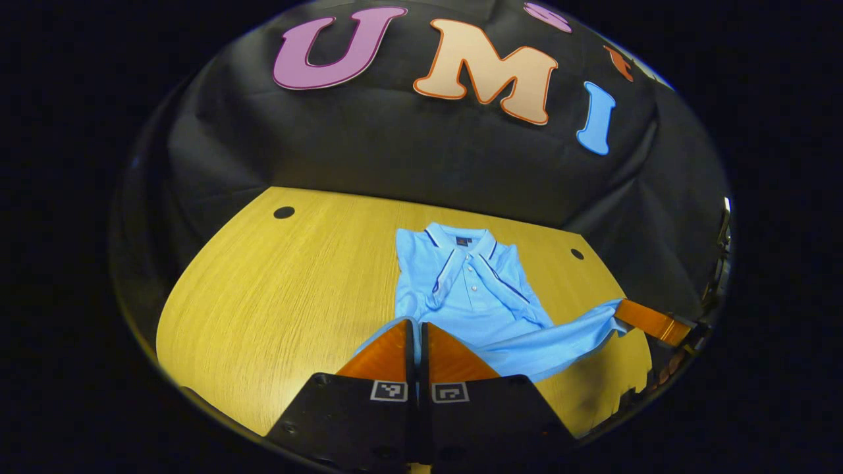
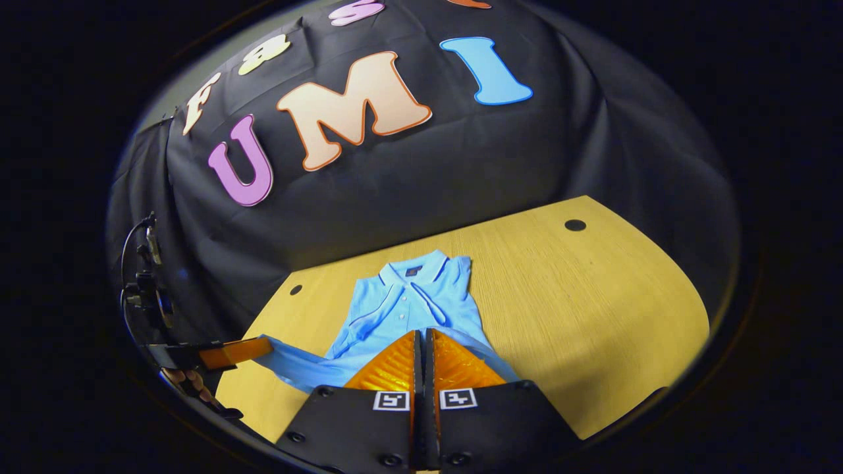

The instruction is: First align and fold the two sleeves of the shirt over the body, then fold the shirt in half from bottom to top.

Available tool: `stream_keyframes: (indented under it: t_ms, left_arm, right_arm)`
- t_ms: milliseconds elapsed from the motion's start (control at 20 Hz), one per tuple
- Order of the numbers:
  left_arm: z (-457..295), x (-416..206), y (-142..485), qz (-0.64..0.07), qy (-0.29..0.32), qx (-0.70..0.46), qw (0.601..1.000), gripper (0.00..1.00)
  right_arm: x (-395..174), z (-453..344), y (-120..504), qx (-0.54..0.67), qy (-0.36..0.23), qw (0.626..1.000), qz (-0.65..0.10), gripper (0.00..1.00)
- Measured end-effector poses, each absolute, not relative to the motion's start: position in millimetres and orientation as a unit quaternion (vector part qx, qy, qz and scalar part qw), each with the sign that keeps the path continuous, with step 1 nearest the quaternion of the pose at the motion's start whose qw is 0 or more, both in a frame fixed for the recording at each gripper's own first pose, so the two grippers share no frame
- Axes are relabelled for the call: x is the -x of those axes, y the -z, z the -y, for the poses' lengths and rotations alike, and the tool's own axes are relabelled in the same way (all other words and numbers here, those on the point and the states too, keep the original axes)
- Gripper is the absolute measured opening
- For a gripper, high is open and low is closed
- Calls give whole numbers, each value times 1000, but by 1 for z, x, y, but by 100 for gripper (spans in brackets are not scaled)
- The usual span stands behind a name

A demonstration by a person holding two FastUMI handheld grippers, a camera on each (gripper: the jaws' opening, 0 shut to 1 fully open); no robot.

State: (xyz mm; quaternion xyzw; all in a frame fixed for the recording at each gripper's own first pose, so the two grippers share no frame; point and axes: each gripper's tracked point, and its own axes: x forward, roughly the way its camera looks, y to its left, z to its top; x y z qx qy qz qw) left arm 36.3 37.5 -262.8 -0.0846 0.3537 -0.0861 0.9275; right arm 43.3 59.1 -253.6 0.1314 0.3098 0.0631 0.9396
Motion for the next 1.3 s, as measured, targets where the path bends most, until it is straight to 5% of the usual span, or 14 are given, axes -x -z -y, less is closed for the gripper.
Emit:
stream_keyframes:
  t_ms: [750,1100,1150,1250,1300]
  left_arm:
    - [-28,-219,320,-326,95,63,938,0]
    - [-32,-235,369,-348,81,60,932,3]
    - [-33,-233,369,-347,80,54,933,29]
    - [-36,-235,356,-329,76,43,940,79]
    - [-40,-234,345,-315,70,37,946,84]
  right_arm:
    - [-213,-56,318,-124,-4,950,-286,2]
    - [-225,-56,375,-104,27,942,-319,2]
    - [-224,-60,371,-103,21,943,-315,9]
    - [-221,-64,359,-94,12,949,-302,56]
    - [-220,-64,352,-82,11,953,-291,80]
